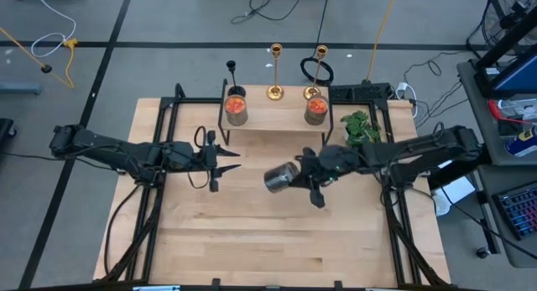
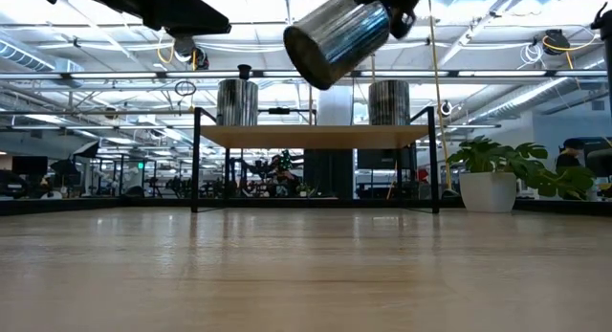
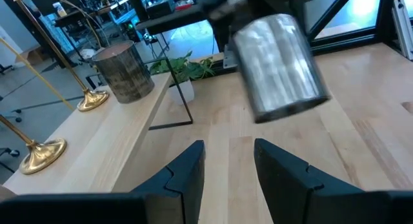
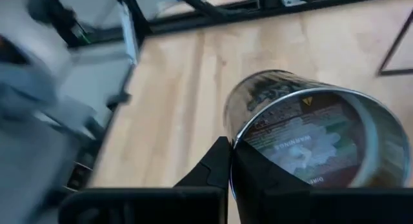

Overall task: Pick & Place candle stick holders
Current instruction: Put the brown scented candle on the shelf

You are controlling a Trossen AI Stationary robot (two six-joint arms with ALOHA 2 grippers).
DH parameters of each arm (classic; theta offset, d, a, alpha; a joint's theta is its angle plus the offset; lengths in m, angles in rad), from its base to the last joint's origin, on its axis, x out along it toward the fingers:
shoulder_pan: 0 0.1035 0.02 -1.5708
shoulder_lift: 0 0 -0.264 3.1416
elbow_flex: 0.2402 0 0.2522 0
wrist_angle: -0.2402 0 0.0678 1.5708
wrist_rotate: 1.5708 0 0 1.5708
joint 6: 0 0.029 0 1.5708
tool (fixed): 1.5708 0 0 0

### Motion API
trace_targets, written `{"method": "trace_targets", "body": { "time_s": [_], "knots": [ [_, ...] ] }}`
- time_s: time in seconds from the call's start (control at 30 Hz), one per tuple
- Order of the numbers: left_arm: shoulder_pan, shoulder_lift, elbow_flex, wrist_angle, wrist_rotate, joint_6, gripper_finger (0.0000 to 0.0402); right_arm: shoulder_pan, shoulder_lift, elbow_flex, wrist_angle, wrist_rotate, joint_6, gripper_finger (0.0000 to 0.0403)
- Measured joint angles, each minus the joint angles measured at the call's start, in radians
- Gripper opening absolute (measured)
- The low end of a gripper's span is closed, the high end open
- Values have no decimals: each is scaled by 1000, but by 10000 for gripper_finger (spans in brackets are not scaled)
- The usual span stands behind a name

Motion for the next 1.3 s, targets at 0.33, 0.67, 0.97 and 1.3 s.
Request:
{"method": "trace_targets", "body": {
  "time_s": [0.33, 0.67, 0.97, 1.3],
  "knots": [
    [0, 0, 0, -1, 0, -27, 143, -204, 215, 457, -397, 135, -292, 0],
    [0, 0, 0, -12, 0, -74, 143, -388, 359, 567, -581, 141, -397, 0],
    [0, 0, 0, -10, 0, -75, 143, -441, 360, 567, -601, 132, -485, 0],
    [0, 0, 0, -10, 0, -75, 143, -441, 360, 566, -578, 128, -668, 4]
  ]
}}
